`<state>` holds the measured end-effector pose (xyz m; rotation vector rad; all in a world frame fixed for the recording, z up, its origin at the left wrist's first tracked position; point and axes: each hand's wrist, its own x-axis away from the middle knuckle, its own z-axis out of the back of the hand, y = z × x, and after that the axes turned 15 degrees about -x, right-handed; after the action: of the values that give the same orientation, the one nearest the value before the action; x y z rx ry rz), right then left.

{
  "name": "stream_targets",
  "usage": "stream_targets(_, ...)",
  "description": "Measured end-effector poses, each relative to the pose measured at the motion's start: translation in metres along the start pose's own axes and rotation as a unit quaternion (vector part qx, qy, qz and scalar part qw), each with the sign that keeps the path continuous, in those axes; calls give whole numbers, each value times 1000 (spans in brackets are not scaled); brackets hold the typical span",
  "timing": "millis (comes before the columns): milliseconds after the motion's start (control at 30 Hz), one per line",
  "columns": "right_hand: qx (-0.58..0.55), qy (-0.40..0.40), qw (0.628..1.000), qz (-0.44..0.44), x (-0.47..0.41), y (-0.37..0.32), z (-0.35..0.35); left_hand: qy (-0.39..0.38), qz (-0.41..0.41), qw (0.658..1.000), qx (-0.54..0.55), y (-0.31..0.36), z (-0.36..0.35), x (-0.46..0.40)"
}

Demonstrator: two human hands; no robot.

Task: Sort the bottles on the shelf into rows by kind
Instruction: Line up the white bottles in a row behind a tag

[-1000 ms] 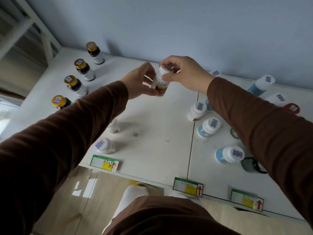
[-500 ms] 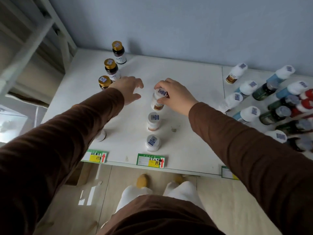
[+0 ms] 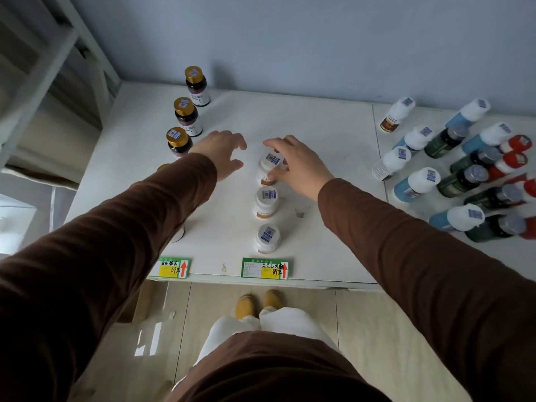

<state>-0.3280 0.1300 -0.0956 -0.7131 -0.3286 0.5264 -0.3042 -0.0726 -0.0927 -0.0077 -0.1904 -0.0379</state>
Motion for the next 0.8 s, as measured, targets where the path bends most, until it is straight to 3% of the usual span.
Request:
stream_targets(233, 23, 73, 997, -7, 31, 22, 46, 88, -49, 995, 19, 40, 34, -17)
stream_targets(467, 48, 117, 991, -35, 63, 77, 128, 93, -107, 988, 65, 124, 45, -35)
stream_targets(633, 81, 32, 994, -64, 72, 124, 177, 48, -100, 990, 82, 191, 22, -57)
stream_targets(800, 104, -75, 991, -42, 66, 162, 198, -1, -40, 993, 112, 255, -15, -78)
